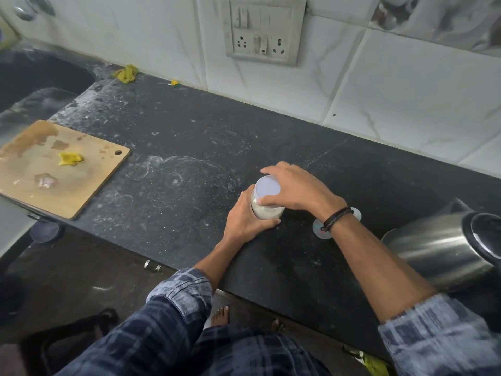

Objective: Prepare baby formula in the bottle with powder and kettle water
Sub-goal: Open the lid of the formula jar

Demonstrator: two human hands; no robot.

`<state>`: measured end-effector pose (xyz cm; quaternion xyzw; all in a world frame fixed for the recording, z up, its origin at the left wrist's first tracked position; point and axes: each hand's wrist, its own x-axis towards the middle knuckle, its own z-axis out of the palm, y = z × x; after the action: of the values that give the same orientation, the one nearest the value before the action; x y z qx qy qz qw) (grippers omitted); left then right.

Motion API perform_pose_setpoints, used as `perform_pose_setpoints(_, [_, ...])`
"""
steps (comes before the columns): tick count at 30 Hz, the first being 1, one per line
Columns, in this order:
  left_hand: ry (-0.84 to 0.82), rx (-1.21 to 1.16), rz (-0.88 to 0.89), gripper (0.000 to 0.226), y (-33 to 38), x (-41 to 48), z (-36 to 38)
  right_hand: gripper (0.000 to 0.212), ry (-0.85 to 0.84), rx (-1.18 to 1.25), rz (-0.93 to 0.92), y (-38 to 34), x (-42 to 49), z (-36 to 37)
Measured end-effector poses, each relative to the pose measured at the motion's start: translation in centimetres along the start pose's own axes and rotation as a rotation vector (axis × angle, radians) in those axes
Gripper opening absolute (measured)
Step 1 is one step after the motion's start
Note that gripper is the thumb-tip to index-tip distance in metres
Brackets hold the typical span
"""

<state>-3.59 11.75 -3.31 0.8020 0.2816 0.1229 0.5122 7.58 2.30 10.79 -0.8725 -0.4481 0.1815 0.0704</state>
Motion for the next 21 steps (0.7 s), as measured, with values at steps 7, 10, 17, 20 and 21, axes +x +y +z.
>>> perform_pose_setpoints(7, [-0.001,-0.001,0.007,0.096,0.17,-0.10,-0.10,0.093,-0.067,0.042,-0.040,-0.37,0.00,0.33])
perform_pose_setpoints(10, [-0.004,0.001,0.013,0.097,0.11,-0.06,-0.02,0.088,0.030,0.017,0.010,-0.47,-0.07,0.77])
perform_pose_setpoints(17, [-0.008,0.009,0.001,0.101,0.11,0.02,0.03,0.091,-0.019,0.126,-0.004,-0.40,-0.34,0.51])
perform_pose_setpoints(20, [-0.005,0.012,0.019,0.100,0.09,-0.01,0.06,0.083,0.068,0.087,0.047,-0.42,-0.34,1.07])
perform_pose_setpoints(21, [-0.003,0.011,0.020,0.099,0.10,-0.02,0.04,0.083,0.044,0.116,0.035,-0.30,-0.31,1.06])
